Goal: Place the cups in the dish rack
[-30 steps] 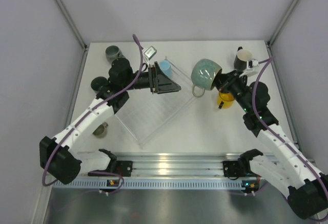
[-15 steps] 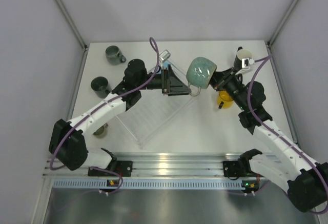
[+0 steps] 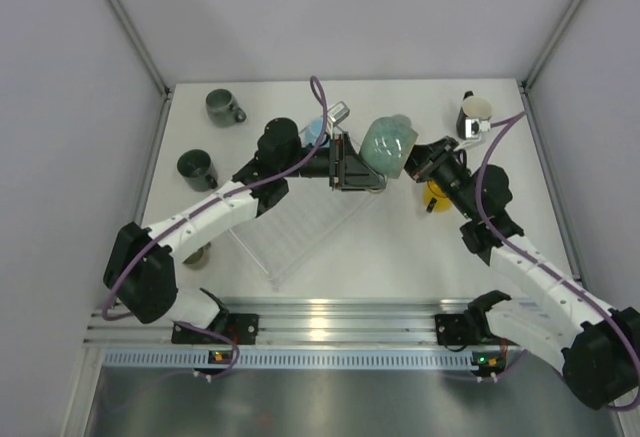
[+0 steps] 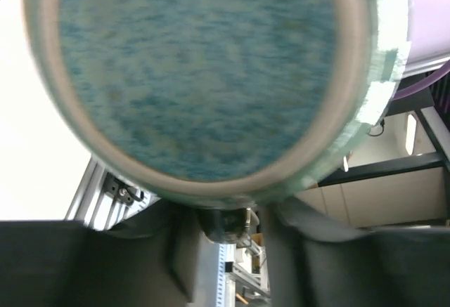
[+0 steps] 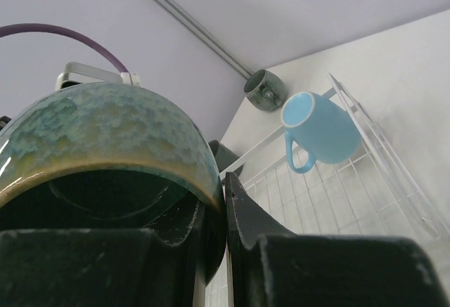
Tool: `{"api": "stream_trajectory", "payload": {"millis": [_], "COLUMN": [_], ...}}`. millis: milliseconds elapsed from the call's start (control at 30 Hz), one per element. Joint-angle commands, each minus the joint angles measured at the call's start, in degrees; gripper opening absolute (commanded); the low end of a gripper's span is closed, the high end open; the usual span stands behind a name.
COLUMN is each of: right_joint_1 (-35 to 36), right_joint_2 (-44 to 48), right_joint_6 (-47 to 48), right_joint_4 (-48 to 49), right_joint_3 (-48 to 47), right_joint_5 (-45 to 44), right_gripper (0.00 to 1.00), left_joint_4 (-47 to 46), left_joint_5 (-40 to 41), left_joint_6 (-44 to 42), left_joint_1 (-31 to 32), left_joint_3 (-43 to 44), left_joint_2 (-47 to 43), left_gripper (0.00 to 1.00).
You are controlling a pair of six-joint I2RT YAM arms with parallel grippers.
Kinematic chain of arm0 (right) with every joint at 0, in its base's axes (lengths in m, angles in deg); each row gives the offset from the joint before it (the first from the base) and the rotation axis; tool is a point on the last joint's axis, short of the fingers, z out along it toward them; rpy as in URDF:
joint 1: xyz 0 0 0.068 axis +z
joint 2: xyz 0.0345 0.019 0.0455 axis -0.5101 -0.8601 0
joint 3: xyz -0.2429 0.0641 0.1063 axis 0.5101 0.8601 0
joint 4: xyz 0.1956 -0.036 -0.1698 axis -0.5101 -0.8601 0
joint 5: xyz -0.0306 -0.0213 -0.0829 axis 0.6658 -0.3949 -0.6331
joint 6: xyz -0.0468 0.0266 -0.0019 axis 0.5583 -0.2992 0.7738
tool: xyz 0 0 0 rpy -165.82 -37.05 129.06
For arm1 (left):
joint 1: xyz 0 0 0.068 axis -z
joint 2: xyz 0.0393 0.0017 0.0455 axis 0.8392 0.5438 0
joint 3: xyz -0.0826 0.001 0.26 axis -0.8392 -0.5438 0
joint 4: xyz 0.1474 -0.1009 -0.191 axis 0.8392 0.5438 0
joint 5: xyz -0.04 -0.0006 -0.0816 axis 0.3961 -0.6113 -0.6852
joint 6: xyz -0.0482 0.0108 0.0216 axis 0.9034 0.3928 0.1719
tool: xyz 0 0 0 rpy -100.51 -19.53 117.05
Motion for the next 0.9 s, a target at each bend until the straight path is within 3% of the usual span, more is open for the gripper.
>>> {"api": "stream_trajectory", "payload": {"millis": [0, 33, 67, 167, 233, 367, 533, 567, 700, 867], "right_joint_1": [1.35, 1.44, 1.44, 1.53, 1.53, 1.44, 1.53, 1.53, 1.44, 1.44], "right_joint_2": [1.15, 1.33, 1.33, 1.51, 1.85, 3.43, 9.48, 10.46, 16.0, 21.71], "right_joint_6": [-1.81, -1.72, -1.72, -1.46, -1.45, 0.12, 4.25, 6.69, 11.37, 14.18], "right_joint_4": [11.64, 11.46, 11.2, 10.15, 9.62, 6.72, -2.05, -4.16, -17.07, -25.88], "right_joint_3": [-1.18, -1.0, -1.0, -0.74, -0.56, 0.23, 0.23, -0.03, -0.21, -1.87], "right_joint_5": [0.77, 0.69, 0.68, 1.21, 1.56, 1.83, -0.72, -1.16, -4.14, -5.9], "right_gripper": [0.0, 0.0, 0.0, 0.01, 0.06, 0.39, 0.59, 0.67, 0.78, 0.92], "left_joint_4": [-7.16, -7.24, -7.24, -7.24, -7.24, -7.24, -0.59, 1.44, 13.39, 25.96], "left_joint_5": [0.26, 0.35, 0.53, 0.62, 0.88, 1.58, 2.99, 3.34, 8.77, 17.21], "left_joint_6": [0.87, 0.87, 0.78, 0.43, 0.08, -2.03, -7.81, -9.05, -17.57, -28.99], "left_joint_1": [0.7, 0.7, 0.79, 0.88, 0.88, 0.79, 0.53, 0.35, -0.27, -0.62], "left_joint_3": [1.61, 1.61, 1.52, 1.0, 0.3, -1.03, -0.85, -0.5, 2.48, 5.73], "left_joint_2": [-0.41, -0.41, -0.5, -0.67, -0.59, -1.37, -2.17, -2.6, -4.54, -6.82], "left_gripper": [0.35, 0.3, 0.18, 0.0, 0.0, 0.0, 0.0, 0.0, 0.0, 0.0]}}
